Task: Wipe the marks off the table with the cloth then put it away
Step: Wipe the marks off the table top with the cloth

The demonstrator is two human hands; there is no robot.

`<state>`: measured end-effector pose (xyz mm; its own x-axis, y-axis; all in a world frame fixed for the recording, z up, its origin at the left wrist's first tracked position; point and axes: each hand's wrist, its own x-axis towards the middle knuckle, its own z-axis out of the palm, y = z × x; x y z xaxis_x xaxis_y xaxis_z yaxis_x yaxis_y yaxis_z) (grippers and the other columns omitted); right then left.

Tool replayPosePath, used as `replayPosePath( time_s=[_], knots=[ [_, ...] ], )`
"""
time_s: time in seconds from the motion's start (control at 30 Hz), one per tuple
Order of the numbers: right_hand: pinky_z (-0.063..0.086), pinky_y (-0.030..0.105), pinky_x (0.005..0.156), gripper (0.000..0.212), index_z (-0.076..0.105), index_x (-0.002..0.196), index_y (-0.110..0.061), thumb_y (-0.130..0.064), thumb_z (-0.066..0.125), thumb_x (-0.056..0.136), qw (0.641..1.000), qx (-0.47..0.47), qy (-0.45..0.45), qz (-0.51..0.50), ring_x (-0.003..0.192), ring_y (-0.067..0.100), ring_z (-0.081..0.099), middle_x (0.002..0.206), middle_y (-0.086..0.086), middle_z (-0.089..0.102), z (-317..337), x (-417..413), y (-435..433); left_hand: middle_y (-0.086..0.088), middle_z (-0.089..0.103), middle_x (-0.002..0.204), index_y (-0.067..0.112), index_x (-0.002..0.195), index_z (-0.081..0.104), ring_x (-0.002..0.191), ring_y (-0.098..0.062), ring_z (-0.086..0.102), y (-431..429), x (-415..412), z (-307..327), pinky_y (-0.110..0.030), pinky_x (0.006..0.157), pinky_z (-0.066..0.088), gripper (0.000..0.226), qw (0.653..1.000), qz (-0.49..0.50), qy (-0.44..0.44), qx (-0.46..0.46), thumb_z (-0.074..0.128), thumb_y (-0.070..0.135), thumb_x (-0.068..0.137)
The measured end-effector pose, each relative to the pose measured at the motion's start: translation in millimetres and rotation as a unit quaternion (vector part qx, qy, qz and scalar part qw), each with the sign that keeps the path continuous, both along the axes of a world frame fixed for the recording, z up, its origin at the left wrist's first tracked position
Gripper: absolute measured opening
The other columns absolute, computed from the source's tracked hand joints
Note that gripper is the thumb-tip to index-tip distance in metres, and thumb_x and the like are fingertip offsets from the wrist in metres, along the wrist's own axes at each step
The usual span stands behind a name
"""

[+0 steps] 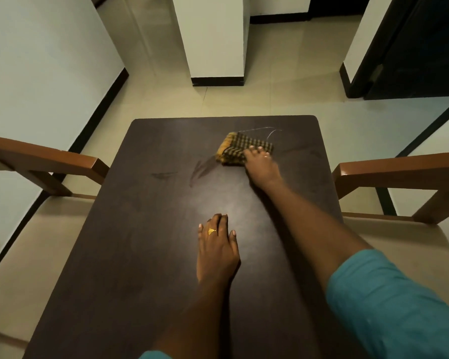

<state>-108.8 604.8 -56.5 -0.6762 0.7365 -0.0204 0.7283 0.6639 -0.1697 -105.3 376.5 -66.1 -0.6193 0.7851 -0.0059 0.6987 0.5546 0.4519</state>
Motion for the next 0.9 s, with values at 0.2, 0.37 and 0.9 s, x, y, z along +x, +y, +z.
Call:
replayPosePath(
  time_s=[0.2,0.37,0.9],
  knots=[
    [0.038,0.048,0.102,0.032,0.047,0.128,-0.004,-0.015,0.034,0.101,0.987,-0.021,0.005,-0.159,0.125,0.041,0.044,0.135,0.023,0.047,0,49,65,-0.004,0.035,0.147,0.013,0.142,0.032,0.14,-0.018,0.026,0,-2,-1,-0.029,0.116,-0.006,0.048,1.0,-0.006,-0.003,0.005,0.034,0.03,0.097],
    [0.034,0.053,0.106,0.034,0.042,0.131,-0.002,-0.017,0.035,0.101,0.964,-0.027,0.006,-0.264,0.13,0.044,0.037,0.14,0.026,0.041,-9,90,96,-0.005,0.038,0.144,0.012,0.14,0.035,0.137,-0.02,0.03,0,-3,-3,-0.031,0.116,-0.003,0.047,1.0,-0.008,0.003,0.003,0.036,0.029,0.096],
    [0.03,0.048,0.108,0.036,0.047,0.13,-0.006,-0.011,0.029,0.099,0.998,-0.035,0.01,-0.056,0.129,0.041,0.041,0.138,0.022,0.045,-11,-75,21,-0.005,0.034,0.147,0.013,0.142,0.03,0.14,-0.021,0.026,1,-1,-9,-0.03,0.114,-0.007,0.05,1.0,-0.012,0.016,0.017,0.035,0.033,0.096]
  ],
)
